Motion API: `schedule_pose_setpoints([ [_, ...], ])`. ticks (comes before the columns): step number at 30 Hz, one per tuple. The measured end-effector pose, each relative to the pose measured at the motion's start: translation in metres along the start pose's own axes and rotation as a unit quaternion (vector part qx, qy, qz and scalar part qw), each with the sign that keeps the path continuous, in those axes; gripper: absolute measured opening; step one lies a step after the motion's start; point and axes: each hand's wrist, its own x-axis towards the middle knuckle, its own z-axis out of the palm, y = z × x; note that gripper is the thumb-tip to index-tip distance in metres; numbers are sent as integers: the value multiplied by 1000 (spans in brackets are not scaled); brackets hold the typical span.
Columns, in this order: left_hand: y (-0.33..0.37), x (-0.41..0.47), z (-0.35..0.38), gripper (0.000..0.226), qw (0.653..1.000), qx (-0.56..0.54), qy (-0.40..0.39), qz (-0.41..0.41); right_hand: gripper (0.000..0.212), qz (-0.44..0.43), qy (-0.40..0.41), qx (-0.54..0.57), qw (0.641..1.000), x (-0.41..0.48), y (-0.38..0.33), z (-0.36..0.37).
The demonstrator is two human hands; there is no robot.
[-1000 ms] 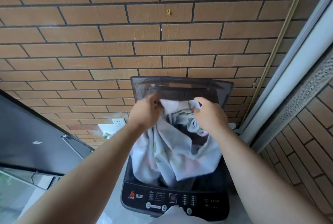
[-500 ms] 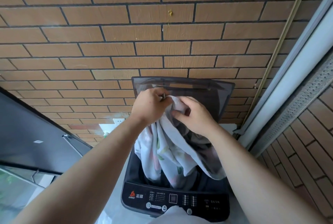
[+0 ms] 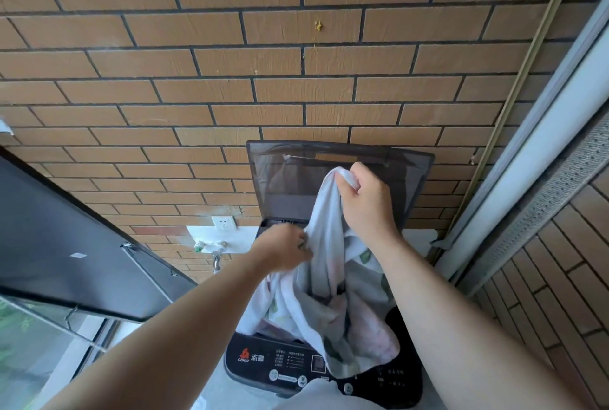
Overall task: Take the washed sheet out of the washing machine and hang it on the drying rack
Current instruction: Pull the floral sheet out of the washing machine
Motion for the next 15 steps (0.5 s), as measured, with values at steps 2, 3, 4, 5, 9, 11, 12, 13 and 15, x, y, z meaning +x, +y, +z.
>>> schedule_pose_setpoints([
  [2, -10, 1, 10, 22, 999, 22, -21, -9, 43, 15, 27, -12, 999, 1, 4, -3],
  [3, -14, 2, 11, 16, 1000, 18, -6, -20, 43, 24, 36, -32, 999, 2, 7, -5],
  [4, -15, 3, 6, 12, 999, 12, 21, -29, 42, 42, 42, -54, 997, 4, 11, -7],
  [5, -14, 4, -1, 11, 998, 7, 55, -33, 40, 67, 47, -80, 993, 5, 16, -9],
  [9, 7, 5, -54, 16, 966, -40, 255, 19, 19, 200, -36, -155, 967, 6, 24, -23],
  [11, 24, 1, -79, 15, 928, -76, 358, 73, 53, 179, -64, -177, 966, 0, 21, -26],
  [12, 31, -1, -88, 17, 913, -78, 389, 98, 69, 123, -48, -174, 976, -3, 18, -26],
  [13, 37, -3, -93, 21, 904, -73, 405, 115, 78, 43, -31, -153, 987, -4, 13, -24],
  [15, 43, -4, -95, 26, 899, -63, 411, 137, 75, -98, -50, -117, 987, -2, 6, -18],
])
